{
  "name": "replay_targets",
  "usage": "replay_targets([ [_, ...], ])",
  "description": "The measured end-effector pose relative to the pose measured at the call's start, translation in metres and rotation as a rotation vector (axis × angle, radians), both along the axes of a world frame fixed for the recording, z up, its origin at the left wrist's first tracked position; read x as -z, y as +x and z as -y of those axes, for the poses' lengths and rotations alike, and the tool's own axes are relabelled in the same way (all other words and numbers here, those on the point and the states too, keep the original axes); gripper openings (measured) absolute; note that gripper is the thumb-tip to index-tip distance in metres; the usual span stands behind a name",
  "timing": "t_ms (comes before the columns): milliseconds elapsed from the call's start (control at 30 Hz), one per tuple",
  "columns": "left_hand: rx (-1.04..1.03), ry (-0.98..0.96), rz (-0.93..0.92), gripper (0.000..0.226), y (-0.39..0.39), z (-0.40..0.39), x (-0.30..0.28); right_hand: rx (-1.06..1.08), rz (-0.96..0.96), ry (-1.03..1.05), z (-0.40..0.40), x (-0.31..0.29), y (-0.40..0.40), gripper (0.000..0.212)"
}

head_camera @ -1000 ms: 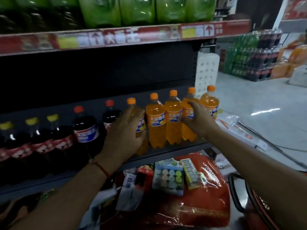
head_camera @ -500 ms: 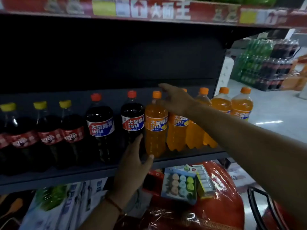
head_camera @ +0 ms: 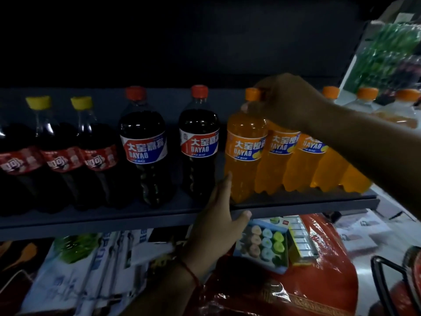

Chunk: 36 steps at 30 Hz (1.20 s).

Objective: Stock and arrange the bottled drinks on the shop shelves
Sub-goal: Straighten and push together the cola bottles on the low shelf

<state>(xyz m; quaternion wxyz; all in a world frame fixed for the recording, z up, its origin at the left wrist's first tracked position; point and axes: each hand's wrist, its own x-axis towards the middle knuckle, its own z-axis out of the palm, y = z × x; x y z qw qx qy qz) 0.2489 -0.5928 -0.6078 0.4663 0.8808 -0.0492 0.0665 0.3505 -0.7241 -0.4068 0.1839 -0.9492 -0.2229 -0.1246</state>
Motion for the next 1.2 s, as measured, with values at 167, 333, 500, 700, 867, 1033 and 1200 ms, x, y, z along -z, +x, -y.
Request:
replay_targets([
  [167, -0.304, 0.072, 0.352, 0.055, -0.021, -0.037, -0.030, -0.017, 0.199, 0.014, -0.018, -0.005, -0.019, 0.063],
  [333, -0.617, -0.080, 0.506, 0.063, -0.039, -0.100, -0.025, -0.162, -0.001, 0.015, -0.079, -0.016, -0.029, 0.073],
  [500, -0.524, -0.226, 0.237, 0.090, -0.033, -0.119, 0.002, -0.126, -0.053, -0.067, -0.103, -0.013, -0.015, 0.045],
  [700, -0.539, -0.185, 0.162, 0.092, -0.013, -0.124, 0.016, -0.121, 0.011, -0.156, -0.095, -0.014, -0.019, 0.039],
  [867, -0.535, -0.192, 0.146, 0.089, -0.006, -0.121, 0.019, -0.139, 0.025, -0.150, -0.091, -0.015, -0.022, 0.039],
  [1033, -0.504, -0.175, 0.136, 0.092, -0.004, -0.111, 0.019, -0.139, 0.021, -0.127, -0.088, -0.012, -0.024, 0.044],
  [1200, -0.443, -0.116, 0.137, 0.094, -0.015, -0.111, 0.015, -0.104, 0.014, -0.126, -0.087, -0.007, -0.026, 0.058],
])
